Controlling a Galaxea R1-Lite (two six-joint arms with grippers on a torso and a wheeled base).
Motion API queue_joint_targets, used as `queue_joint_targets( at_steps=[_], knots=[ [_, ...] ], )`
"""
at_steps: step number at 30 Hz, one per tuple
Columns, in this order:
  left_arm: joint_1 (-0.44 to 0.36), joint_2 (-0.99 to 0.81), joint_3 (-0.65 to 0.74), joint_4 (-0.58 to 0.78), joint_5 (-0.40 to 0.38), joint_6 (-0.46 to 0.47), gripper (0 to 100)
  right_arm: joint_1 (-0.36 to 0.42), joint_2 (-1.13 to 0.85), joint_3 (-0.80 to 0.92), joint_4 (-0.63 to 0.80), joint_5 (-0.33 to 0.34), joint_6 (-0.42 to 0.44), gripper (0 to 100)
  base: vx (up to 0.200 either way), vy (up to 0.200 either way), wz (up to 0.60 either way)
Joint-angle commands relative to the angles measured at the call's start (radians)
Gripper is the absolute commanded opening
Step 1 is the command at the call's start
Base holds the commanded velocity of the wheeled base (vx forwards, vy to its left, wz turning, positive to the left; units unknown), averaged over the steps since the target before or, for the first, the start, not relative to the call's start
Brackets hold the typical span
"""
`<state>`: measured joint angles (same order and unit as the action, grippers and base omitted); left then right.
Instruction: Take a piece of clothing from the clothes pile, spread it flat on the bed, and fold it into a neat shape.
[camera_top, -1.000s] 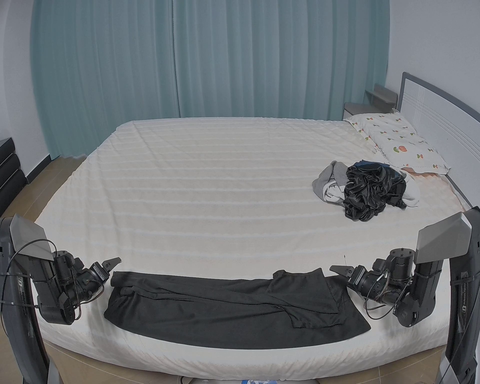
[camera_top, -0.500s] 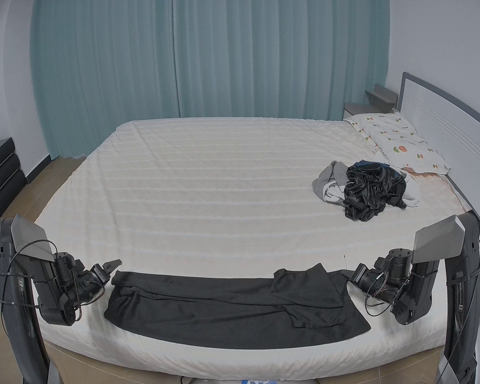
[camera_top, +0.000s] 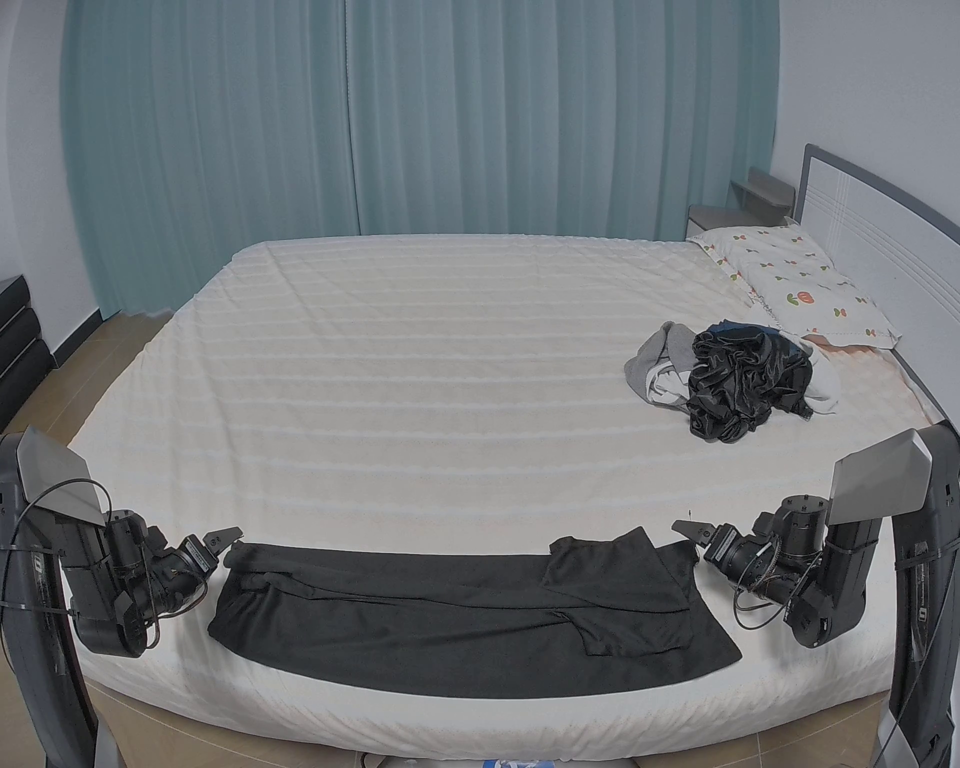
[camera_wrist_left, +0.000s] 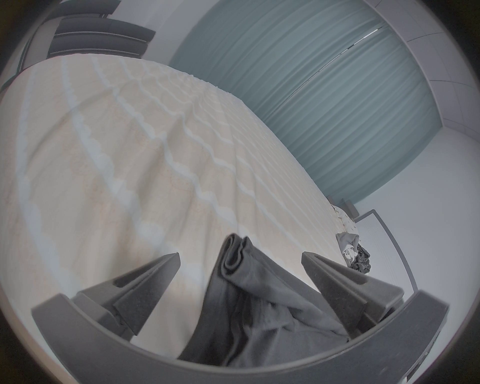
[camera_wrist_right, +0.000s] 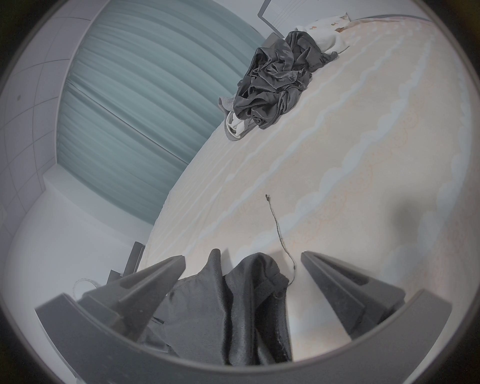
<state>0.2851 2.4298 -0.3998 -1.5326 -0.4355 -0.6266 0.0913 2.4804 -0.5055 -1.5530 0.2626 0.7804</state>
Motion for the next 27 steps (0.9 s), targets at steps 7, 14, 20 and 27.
queue_joint_targets(
  at_steps=[7,14,20,27],
  knots=[
    [0.045,-0.158,0.217,-0.001,-0.131,0.041,100,-0.019,-0.110,0.127,-0.009,0.012,0.057,100,0.000,0.000,0.00],
    [0.039,-0.152,0.237,-0.001,-0.146,0.053,100,-0.013,-0.103,0.128,-0.009,0.012,0.057,100,-0.086,0.000,0.00],
    [0.032,-0.146,0.245,-0.001,-0.143,0.082,100,-0.010,-0.101,0.130,-0.009,0.012,0.057,100,-0.100,0.000,0.00],
    [0.025,-0.095,0.216,-0.001,-0.134,0.136,100,-0.005,-0.101,0.131,-0.009,0.012,0.056,100,0.000,0.000,0.00]
  ],
)
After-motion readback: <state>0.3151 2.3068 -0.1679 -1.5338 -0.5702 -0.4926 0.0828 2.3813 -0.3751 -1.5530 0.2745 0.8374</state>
